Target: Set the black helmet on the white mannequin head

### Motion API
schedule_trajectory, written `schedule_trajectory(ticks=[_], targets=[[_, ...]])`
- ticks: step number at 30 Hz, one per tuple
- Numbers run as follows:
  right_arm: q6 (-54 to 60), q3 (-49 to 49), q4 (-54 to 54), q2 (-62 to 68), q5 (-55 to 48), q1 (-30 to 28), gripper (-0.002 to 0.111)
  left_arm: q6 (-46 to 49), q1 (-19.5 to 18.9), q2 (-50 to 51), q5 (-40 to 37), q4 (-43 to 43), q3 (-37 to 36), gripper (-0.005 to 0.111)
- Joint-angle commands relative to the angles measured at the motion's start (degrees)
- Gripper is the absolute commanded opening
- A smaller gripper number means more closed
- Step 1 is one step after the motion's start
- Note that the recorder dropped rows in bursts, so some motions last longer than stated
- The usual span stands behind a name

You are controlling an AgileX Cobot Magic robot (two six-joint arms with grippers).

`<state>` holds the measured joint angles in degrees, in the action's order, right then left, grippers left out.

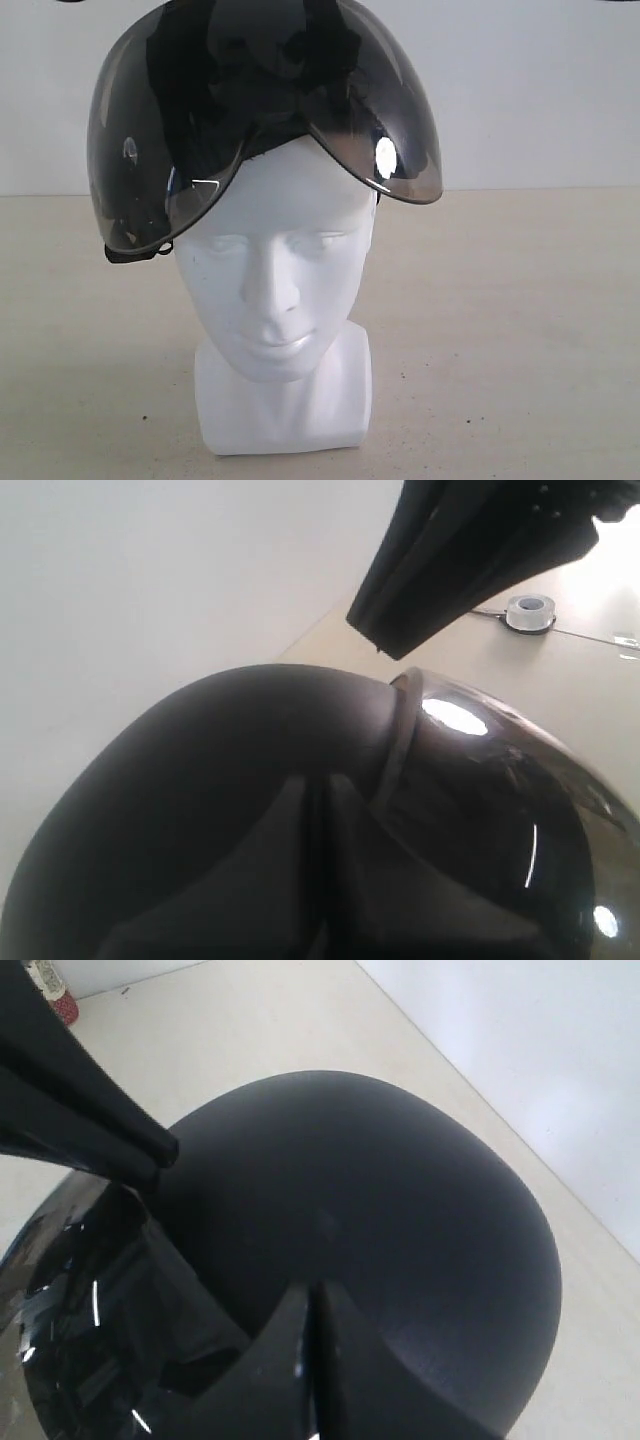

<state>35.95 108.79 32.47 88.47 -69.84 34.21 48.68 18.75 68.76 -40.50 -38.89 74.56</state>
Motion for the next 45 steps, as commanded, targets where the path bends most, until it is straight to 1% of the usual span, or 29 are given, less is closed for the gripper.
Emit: schedule_trajectory(ticks=[1, 5, 13, 25, 41, 45], targets=[[-0.9, -0.1, 0.5, -0.3, -0.1, 0.1, 0.000, -0.2, 0.1, 0.2, -1.7, 0.1, 0.3, 0.005], [-1.3, -0.1, 0.6, -0.3, -0.1, 0.5, 0.000, -0.2, 0.1, 0.2, -3.2, 0.1, 0.3, 0.005], [-2.7, -0.1, -1.4, -0.3, -0.1, 3.5, 0.000, -0.2, 0.1, 0.2, -4.3, 0.1, 0.3, 0.005], [-6.9, -0.1, -4.7, -0.3, -0.1, 3.5, 0.000, -0.2, 0.1, 0.2, -5.8, 0.6, 0.3, 0.005], [-8.1, -0.1, -4.5, 1.5, -0.1, 3.5, 0.000, 0.3, 0.1, 0.2, -6.3, 0.6, 0.3, 0.005], [-10.6, -0.1, -4.5, 1.4, -0.1, 3.5, 0.000, 0.3, 0.1, 0.2, -8.2, 0.6, 0.3, 0.005]])
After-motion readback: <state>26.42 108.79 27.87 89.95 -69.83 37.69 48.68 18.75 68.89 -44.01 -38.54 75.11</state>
